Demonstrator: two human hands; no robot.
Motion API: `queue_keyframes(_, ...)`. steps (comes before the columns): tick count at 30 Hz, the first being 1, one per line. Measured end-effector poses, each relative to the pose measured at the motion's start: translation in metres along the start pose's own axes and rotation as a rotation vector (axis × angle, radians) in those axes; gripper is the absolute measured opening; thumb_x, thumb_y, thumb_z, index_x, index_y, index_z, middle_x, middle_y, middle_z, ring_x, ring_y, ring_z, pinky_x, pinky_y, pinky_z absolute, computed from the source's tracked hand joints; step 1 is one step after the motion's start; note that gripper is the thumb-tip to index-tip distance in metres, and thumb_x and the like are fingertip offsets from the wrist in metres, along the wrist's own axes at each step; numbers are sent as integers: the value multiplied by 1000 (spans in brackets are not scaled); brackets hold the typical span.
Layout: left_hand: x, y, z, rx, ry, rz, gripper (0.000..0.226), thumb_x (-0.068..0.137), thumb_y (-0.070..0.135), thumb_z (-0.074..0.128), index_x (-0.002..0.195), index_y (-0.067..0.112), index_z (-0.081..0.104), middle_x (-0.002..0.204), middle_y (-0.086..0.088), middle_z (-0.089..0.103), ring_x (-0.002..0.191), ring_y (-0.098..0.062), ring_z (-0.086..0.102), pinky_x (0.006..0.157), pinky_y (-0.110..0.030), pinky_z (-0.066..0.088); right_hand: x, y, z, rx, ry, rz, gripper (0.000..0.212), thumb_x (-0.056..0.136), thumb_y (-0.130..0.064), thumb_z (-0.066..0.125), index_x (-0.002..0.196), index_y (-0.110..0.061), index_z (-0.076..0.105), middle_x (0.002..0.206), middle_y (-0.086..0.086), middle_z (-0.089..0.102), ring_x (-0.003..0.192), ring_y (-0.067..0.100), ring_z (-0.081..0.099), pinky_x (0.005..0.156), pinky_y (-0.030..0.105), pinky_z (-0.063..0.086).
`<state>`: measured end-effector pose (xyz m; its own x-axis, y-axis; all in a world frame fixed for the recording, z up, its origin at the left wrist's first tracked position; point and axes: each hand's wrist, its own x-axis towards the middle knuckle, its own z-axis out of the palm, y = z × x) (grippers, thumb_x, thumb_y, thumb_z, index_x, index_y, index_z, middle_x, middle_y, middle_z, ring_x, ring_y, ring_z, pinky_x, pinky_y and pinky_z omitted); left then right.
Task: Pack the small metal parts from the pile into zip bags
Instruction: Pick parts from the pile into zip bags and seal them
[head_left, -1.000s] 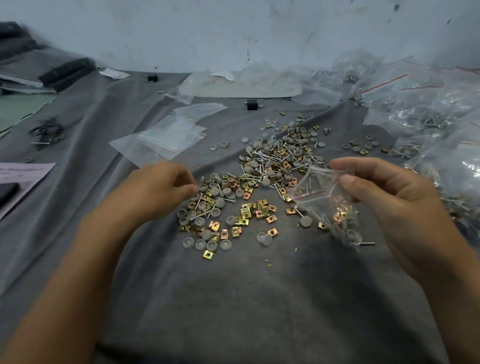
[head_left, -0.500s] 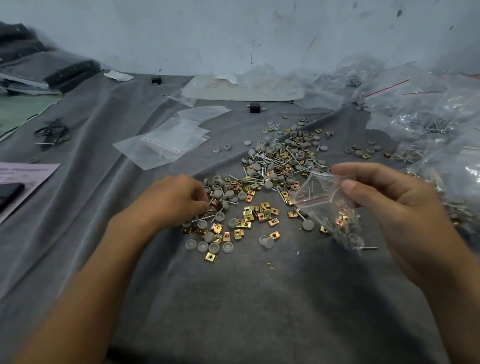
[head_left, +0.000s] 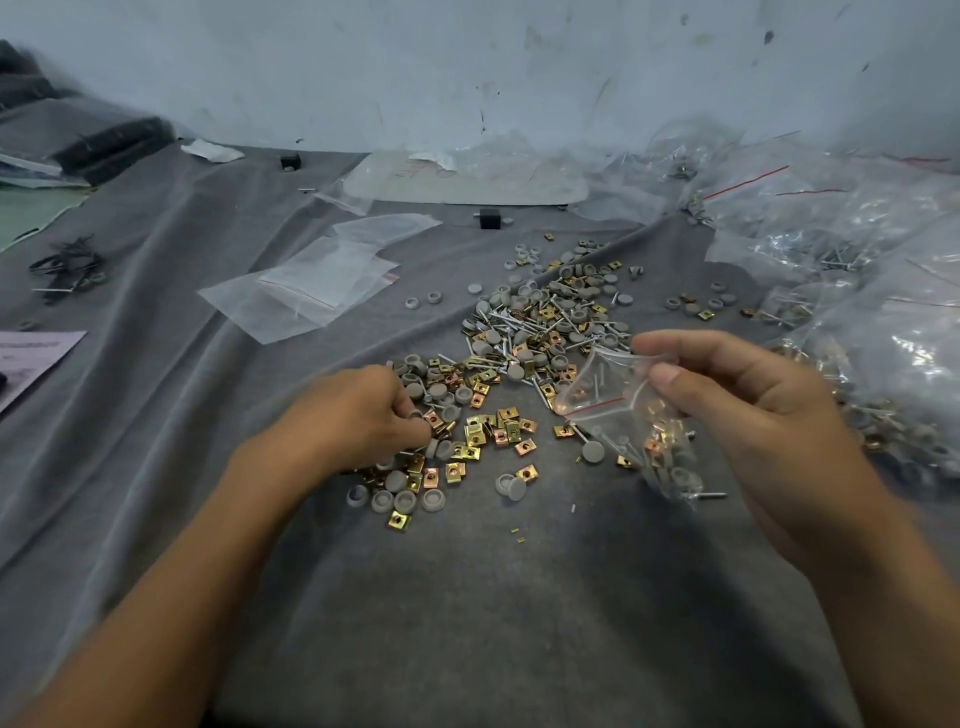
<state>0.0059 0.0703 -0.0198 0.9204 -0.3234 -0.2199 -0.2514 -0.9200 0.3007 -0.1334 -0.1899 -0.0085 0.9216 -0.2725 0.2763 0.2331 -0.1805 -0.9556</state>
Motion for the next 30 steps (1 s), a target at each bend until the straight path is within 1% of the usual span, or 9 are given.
queue_keyframes(3,1,3,4,120,20,-1,25,85,42,64,85,18,70,78,-2,70,74,-17,65,67,-37,54,0,-1,2,21,0,4,21,89,-19,70,102,-32,80,93,1,76,83,5,67,77,15,53)
queue_keyframes(8,1,3,5,194,34,25,25,89,39,54,82,16,59,75,-1,61,63,-16,52,55,-32,37,-1,-1,1,4,-8,13,24,94,-13,68,103,-32,79,87,-5,75,81,4,65,74,15,51)
queue_keyframes(13,4,0,6,69,156,60,6,83,17,55,77,15,53,62,6,57,53,-12,46,47,-29,34,-1,-1,0,-3,-15,7,23,95,-14,68,104,-32,79,87,-7,74,80,4,65,73,14,51)
queue_keyframes(16,4,-1,8,-4,237,99,14,88,12,54,77,18,49,53,11,51,44,-6,39,41,-22,34,-1,-1,-1,-12,-14,8,23,95,-16,68,105,-33,79,89,-5,75,80,6,64,73,17,50)
queue_keyframes(18,3,0,9,-78,279,119,15,94,21,54,82,21,45,62,10,57,52,-5,47,45,-26,35,-1,-1,-1,-11,-13,7,23,95,-16,68,105,-34,79,90,-3,76,82,6,66,74,16,52)
queue_keyframes(21,4,1,6,-154,271,142,9,100,30,51,105,26,46,78,5,63,71,-12,58,57,-33,40,-1,-1,-1,-17,-18,8,23,95,-17,68,105,-35,79,93,1,76,83,9,66,75,19,52)
queue_keyframes(24,1,-1,1,-149,236,156,25,103,34,49,126,29,41,90,10,68,85,-13,62,71,-37,47,-1,-1,-1,-9,-20,9,23,94,-16,69,104,-34,79,90,0,75,81,7,65,74,18,51)
queue_keyframes(27,-5,1,-8,-209,285,194,15,101,36,52,115,34,47,89,19,64,87,-6,61,74,-37,50,-1,0,2,-15,-31,10,23,95,-16,69,105,-34,79,95,8,74,82,9,63,74,20,50)
queue_keyframes(30,-15,15,-13,-345,310,341,9,101,34,53,105,39,59,92,21,64,88,2,61,76,-31,51,-1,1,5,-16,-43,14,23,95,-16,69,105,-34,78,97,9,74,85,10,65,77,21,52)
